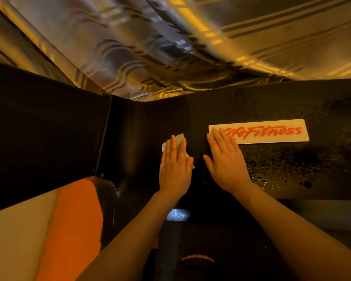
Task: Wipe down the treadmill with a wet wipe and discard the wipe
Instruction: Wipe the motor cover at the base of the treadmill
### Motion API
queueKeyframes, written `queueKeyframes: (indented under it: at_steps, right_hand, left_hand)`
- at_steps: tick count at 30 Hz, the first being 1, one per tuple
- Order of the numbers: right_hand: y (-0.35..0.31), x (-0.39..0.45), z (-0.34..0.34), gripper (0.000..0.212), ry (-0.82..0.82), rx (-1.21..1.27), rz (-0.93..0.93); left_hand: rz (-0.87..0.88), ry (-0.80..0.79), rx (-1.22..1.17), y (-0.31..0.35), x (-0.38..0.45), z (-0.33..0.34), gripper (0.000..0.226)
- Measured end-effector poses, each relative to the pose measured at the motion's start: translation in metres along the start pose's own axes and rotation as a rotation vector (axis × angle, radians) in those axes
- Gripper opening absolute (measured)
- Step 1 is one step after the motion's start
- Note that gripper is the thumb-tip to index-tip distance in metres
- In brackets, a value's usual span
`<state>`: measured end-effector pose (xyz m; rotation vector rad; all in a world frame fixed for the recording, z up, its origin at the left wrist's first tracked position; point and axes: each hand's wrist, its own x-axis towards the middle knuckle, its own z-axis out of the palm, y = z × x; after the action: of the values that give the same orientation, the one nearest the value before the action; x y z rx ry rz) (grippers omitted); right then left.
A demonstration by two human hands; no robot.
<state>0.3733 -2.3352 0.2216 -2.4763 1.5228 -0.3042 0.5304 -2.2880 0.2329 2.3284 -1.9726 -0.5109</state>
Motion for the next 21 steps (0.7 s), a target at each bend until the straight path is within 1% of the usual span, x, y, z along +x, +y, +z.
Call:
queueKeyframes:
  at_steps: [2, 6, 9, 13, 16, 18, 21]
  right_hand:
    - [0.008, 0.01, 0.0, 0.062, -0.03, -0.015, 0.019]
    - [0.023, 0.021, 0.001, 0.065, -0.057, -0.064, 0.008]
    - [0.03, 0.023, 0.004, 0.06, -0.042, -0.078, -0.014]
    - [0.031, 0.022, 0.005, 0.058, -0.007, -0.085, -0.028]
    - [0.031, 0.022, 0.005, 0.058, -0.011, -0.074, -0.019]
    - [0.03, 0.021, 0.006, 0.058, -0.015, -0.076, -0.016]
    - [0.03, 0.02, 0.007, 0.059, -0.018, -0.079, -0.011]
  left_hand:
    - [0.008, -0.018, 0.054, 0.002, 0.007, 0.001, 0.071]
    - [0.076, 0.007, 0.079, 0.0, 0.032, -0.006, 0.065]
    - [0.119, 0.016, 0.063, -0.001, 0.06, -0.014, 0.059]
    - [0.106, 0.014, 0.026, 0.007, 0.079, -0.017, 0.059]
    - [0.122, 0.022, 0.042, 0.007, 0.068, -0.015, 0.06]
    - [0.155, 0.018, 0.029, 0.006, 0.047, -0.009, 0.06]
    - [0.206, 0.054, 0.047, -0.001, 0.017, 0.002, 0.058]
